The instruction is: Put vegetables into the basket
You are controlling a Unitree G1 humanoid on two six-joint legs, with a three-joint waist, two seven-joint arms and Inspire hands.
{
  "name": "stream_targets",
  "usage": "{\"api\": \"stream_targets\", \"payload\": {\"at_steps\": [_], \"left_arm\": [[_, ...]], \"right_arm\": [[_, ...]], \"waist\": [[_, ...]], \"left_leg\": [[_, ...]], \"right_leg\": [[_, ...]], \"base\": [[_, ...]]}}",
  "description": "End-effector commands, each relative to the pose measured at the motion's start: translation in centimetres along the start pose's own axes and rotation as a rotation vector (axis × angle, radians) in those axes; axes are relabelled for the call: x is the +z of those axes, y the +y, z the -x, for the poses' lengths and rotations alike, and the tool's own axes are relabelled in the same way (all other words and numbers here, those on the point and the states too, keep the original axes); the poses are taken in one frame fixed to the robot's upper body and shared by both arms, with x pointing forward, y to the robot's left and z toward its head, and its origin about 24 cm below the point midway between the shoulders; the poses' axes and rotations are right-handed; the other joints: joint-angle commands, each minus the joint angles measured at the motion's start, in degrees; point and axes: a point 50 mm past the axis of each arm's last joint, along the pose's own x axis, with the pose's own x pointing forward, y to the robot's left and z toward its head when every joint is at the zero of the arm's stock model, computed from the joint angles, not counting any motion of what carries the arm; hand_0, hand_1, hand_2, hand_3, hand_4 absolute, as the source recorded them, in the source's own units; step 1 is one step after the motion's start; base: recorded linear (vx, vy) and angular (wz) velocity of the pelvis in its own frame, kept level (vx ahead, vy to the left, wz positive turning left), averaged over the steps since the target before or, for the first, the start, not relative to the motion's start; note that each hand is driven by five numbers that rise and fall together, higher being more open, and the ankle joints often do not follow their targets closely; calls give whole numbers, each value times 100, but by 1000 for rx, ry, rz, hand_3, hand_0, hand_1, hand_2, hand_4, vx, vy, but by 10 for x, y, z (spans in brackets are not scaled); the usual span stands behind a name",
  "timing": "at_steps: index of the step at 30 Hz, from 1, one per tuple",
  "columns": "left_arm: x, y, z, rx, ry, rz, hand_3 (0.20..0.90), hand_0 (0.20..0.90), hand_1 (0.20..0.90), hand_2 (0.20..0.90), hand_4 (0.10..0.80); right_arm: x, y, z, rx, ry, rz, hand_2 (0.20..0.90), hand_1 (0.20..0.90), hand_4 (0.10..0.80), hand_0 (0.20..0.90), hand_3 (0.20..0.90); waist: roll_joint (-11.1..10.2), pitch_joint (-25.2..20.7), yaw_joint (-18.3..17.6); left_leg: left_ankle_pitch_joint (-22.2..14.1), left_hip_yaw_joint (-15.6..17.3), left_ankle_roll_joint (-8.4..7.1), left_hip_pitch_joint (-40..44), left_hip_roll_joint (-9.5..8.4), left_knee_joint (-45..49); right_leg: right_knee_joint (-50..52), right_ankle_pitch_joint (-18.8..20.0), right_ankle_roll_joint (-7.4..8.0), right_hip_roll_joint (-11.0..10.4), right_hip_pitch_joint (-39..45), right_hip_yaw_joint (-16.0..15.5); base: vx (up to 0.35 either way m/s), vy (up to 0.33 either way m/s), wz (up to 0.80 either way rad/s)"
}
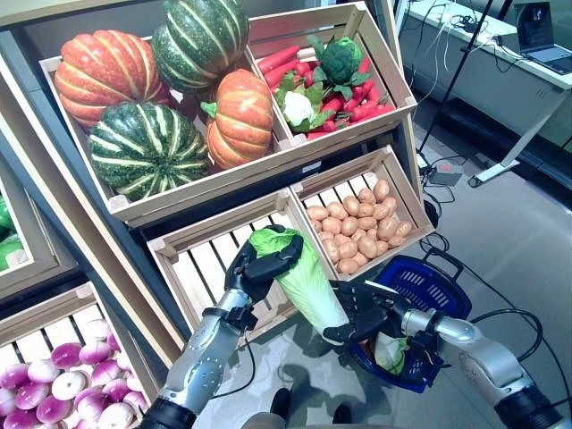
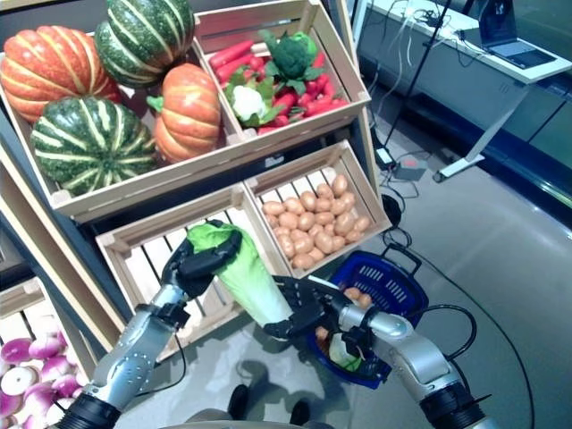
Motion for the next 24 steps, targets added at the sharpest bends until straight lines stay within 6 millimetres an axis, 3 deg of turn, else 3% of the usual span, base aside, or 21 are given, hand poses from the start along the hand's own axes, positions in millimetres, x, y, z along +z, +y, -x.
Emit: {"api": "stream_targets", "payload": {"at_steps": [1,2,3,5,24], "left_arm": [[32,-30,-21,-209,-173,36,300,300,300,300,400],[31,-31,-21,-210,-172,37,300,300,300,300,400],[31,-34,-22,-228,-173,50,300,300,300,300,400],[31,-37,-22,-250,-177,69,300,300,300,300,400],[30,-42,-21,-297,-185,71,300,300,300,300,400]], "right_arm": [[19,23,-20,148,-97,-65,900,900,800,900,900],[18,23,-20,148,-96,-66,768,768,712,768,768],[17,24,-22,153,-91,-83,540,540,560,540,540],[15,25,-24,154,-87,-100,300,300,400,300,300],[9,22,-27,131,-74,-133,300,300,400,300,300]], "waist": [[-272,-583,29],[-272,-584,29],[-274,-592,30],[-273,-598,29],[-250,-634,19]], "left_leg": [[-130,179,12,39,-35,4],[-130,179,12,39,-35,4],[-138,187,17,46,-36,4],[-149,198,20,55,-32,4],[-193,186,22,105,-38,4]], "right_leg": [[-9,514,362,-518,-90,297],[-9,514,362,-518,-91,297],[-9,511,362,-517,-91,301],[-9,514,359,-520,-90,308],[-9,475,350,-510,-36,347]], "base": [[0,0,0],[0,0,0],[0,0,0],[0,0,0],[0,0,0]]}}
